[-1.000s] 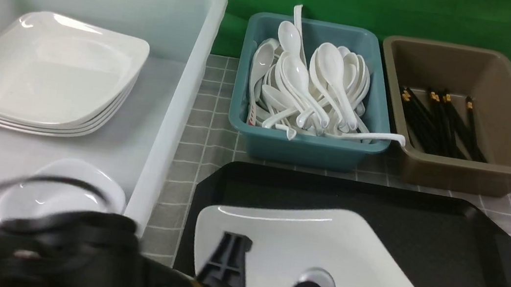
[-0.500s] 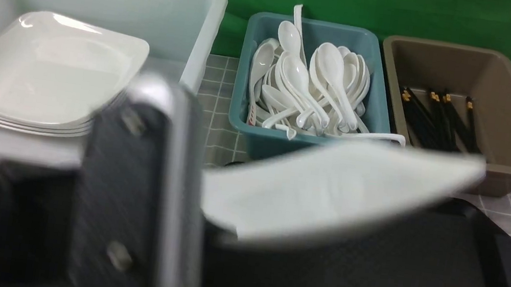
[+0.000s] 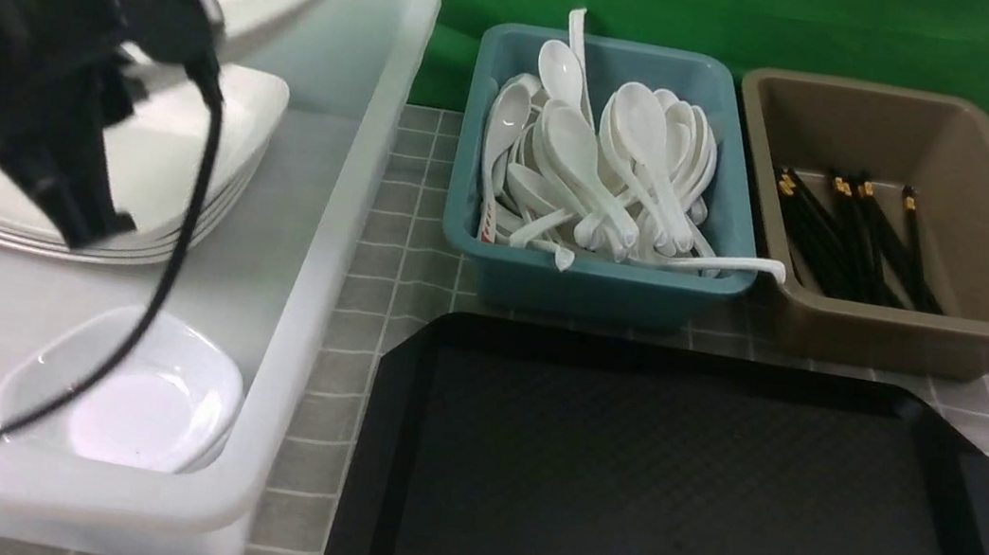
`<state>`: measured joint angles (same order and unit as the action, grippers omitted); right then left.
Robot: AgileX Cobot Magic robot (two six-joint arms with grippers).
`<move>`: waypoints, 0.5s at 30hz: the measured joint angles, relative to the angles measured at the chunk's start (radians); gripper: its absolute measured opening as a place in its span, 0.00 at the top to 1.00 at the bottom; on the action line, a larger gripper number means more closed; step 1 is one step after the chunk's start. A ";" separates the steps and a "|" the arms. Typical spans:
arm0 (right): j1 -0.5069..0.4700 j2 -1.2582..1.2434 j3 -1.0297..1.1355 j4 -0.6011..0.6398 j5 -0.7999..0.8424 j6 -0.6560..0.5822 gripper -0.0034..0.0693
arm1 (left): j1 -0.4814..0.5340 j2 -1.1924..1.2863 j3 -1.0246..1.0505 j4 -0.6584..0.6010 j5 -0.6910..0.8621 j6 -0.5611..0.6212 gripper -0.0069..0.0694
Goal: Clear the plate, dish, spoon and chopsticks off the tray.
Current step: Use the left arm to put the plate into the large storage box on the left
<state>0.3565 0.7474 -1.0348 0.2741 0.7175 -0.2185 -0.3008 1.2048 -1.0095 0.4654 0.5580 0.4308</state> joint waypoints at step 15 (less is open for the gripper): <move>0.000 0.000 0.000 0.005 0.053 -0.062 0.92 | 0.163 0.412 -0.009 0.167 -0.176 -0.004 0.87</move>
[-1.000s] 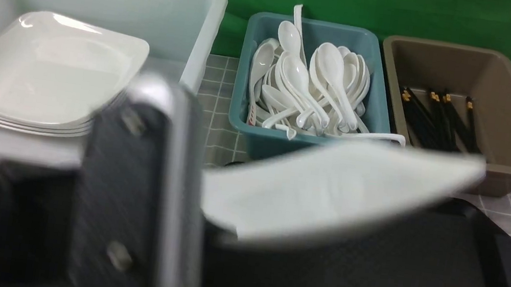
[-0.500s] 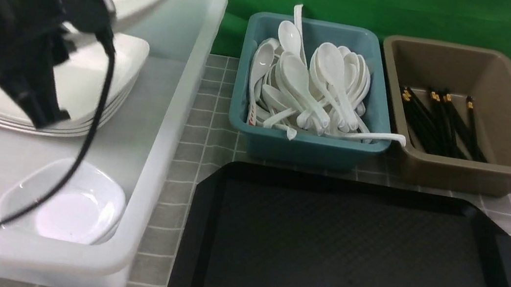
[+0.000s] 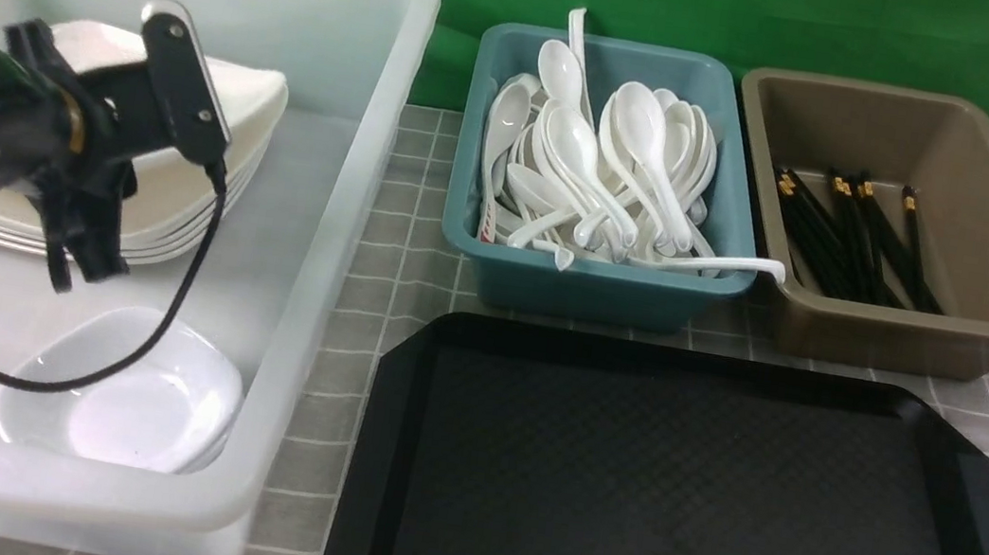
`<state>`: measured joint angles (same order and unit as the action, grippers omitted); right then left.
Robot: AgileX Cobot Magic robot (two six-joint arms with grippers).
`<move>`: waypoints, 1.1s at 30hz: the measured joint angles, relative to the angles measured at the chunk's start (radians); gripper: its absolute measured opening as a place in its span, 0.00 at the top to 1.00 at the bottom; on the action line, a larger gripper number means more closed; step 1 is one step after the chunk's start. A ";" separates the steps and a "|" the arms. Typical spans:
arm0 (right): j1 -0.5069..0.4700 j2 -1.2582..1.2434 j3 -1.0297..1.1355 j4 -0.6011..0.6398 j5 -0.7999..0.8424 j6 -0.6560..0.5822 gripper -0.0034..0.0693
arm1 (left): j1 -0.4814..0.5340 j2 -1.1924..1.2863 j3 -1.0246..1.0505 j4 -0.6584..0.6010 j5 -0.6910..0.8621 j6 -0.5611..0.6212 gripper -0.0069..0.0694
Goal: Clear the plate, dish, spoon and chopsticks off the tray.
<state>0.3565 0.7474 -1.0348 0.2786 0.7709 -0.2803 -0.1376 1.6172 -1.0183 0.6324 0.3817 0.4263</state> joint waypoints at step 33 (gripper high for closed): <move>0.000 0.000 0.000 0.008 0.113 0.002 0.90 | 0.000 -0.699 0.023 -0.896 0.051 -0.013 0.48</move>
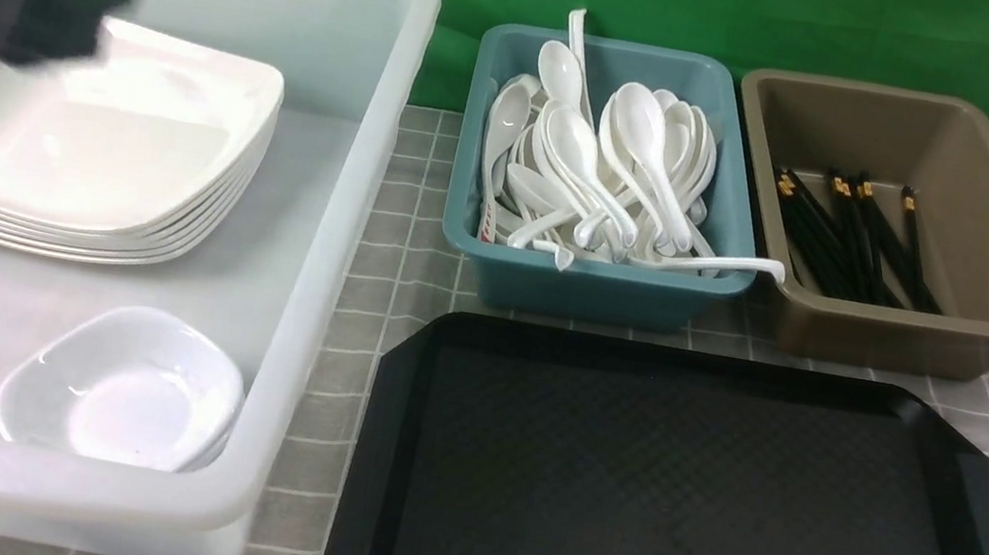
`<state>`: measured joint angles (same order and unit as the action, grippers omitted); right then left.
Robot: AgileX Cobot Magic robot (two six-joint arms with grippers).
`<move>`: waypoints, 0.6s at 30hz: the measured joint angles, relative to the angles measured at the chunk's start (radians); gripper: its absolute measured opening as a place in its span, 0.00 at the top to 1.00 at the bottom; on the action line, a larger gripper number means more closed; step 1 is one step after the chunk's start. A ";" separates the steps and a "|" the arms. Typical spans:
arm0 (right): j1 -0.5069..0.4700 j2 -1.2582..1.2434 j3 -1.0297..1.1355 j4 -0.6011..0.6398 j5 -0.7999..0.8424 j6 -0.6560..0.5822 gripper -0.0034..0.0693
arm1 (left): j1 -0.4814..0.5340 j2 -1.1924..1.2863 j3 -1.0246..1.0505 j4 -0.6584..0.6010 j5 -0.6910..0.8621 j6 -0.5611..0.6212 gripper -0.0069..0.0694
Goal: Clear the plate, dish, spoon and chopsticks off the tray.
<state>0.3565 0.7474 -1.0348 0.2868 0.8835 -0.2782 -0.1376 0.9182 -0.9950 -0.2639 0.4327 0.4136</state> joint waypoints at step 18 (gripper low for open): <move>0.004 0.000 0.000 -0.001 0.009 0.023 0.81 | -0.084 -0.630 0.591 -0.175 -0.270 0.193 0.89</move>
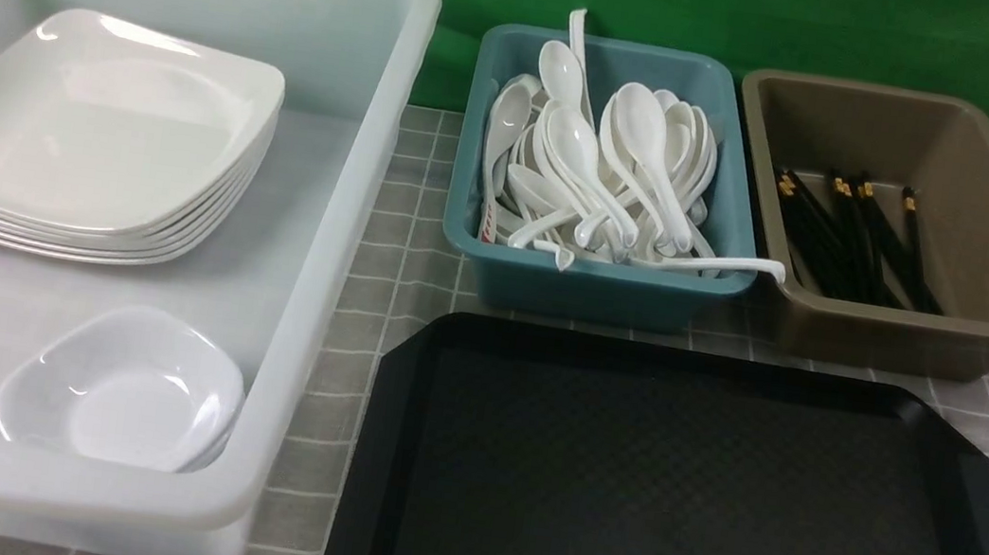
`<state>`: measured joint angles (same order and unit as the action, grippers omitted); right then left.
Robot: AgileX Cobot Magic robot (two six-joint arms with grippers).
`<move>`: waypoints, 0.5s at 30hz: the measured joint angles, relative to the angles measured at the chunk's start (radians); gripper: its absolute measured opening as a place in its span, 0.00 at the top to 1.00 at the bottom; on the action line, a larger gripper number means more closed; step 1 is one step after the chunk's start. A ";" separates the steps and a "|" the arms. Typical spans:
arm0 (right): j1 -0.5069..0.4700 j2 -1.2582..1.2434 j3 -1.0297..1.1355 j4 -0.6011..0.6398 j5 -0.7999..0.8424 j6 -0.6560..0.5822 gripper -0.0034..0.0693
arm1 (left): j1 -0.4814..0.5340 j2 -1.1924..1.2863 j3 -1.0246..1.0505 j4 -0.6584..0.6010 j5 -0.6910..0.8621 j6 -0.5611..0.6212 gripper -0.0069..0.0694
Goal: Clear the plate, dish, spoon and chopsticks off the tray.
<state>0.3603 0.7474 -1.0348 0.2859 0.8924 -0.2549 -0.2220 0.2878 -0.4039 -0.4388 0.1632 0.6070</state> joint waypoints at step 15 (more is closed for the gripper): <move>-0.053 -0.179 0.189 -0.034 -0.195 0.000 0.79 | 0.000 0.013 0.193 0.116 0.008 0.000 0.89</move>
<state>0.3070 0.5687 -0.8462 0.2518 0.6976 -0.2549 -0.2220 0.3007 -0.2108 -0.3229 0.1710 0.6070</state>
